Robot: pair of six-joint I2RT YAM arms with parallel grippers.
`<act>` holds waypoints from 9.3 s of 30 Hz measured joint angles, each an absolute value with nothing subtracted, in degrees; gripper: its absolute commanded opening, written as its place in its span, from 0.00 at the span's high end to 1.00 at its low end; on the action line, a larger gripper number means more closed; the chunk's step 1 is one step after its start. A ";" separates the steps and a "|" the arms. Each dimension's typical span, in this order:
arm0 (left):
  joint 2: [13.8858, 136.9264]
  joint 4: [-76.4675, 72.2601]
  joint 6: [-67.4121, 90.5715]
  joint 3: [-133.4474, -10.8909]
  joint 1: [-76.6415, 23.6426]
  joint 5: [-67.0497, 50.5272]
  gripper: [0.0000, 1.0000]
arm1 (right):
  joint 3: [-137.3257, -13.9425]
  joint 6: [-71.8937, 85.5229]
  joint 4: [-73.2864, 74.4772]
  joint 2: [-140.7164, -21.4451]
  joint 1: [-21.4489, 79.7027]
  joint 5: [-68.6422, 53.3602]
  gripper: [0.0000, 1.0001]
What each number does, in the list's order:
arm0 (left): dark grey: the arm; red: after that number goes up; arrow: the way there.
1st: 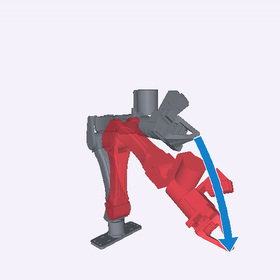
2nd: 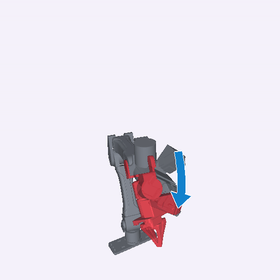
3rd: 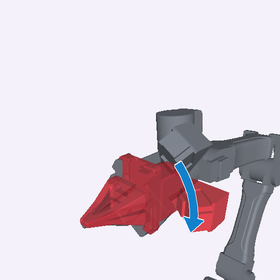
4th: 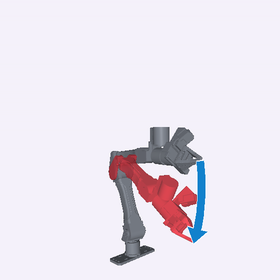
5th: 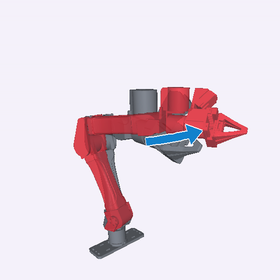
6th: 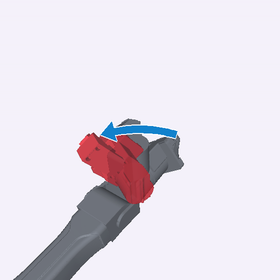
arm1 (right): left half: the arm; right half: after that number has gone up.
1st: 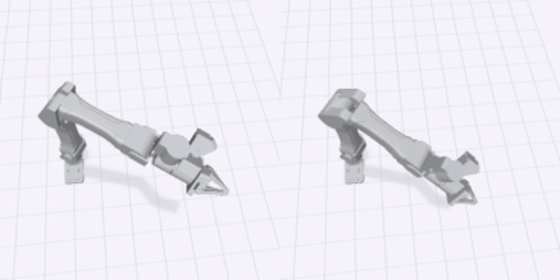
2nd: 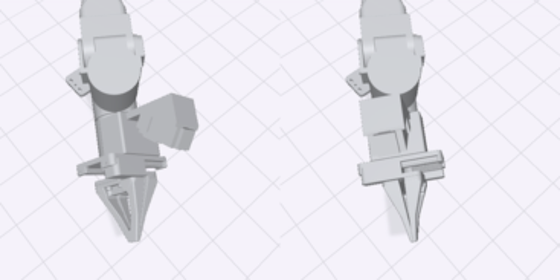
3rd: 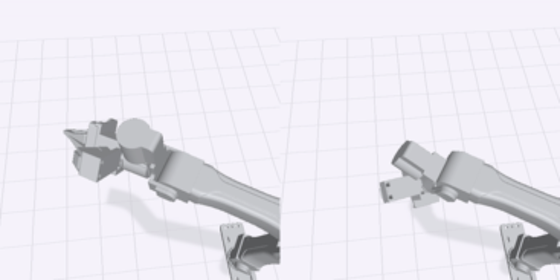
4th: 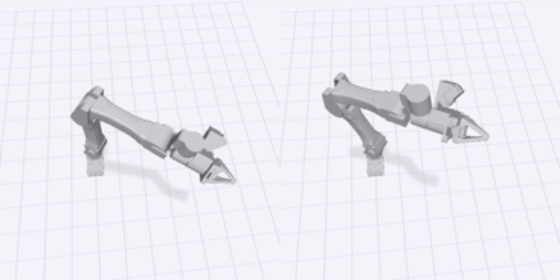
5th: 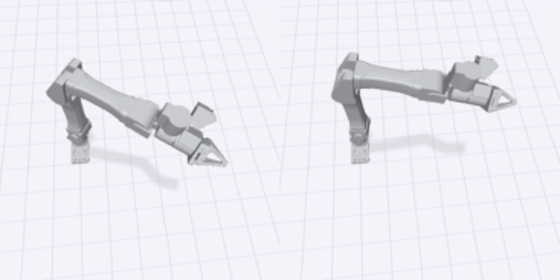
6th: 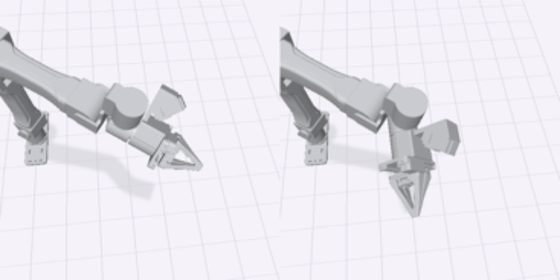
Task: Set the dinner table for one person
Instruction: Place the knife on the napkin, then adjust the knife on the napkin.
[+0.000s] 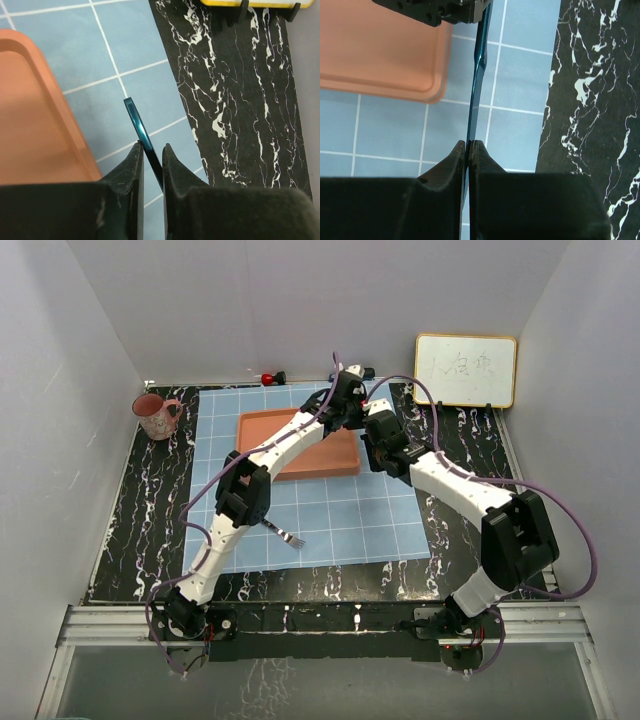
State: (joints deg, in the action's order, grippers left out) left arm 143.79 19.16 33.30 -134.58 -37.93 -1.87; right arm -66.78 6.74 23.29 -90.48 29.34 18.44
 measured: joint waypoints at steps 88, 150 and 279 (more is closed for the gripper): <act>105.30 22.50 22.90 -88.99 -30.61 11.25 0.48 | -56.25 20.82 37.32 -82.06 25.56 -2.44 1.00; 108.86 16.45 23.59 -84.27 -28.23 6.17 0.42 | -58.52 22.41 39.66 -97.82 27.92 21.17 1.00; 107.81 15.14 24.51 -82.48 -27.11 3.86 0.35 | -62.48 20.12 31.55 -99.70 33.65 7.05 1.00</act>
State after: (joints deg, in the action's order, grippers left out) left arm 107.81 15.14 24.51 -82.48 -27.11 3.86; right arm -62.48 20.12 31.55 -99.70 33.65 7.05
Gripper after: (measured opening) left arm 0.641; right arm 0.005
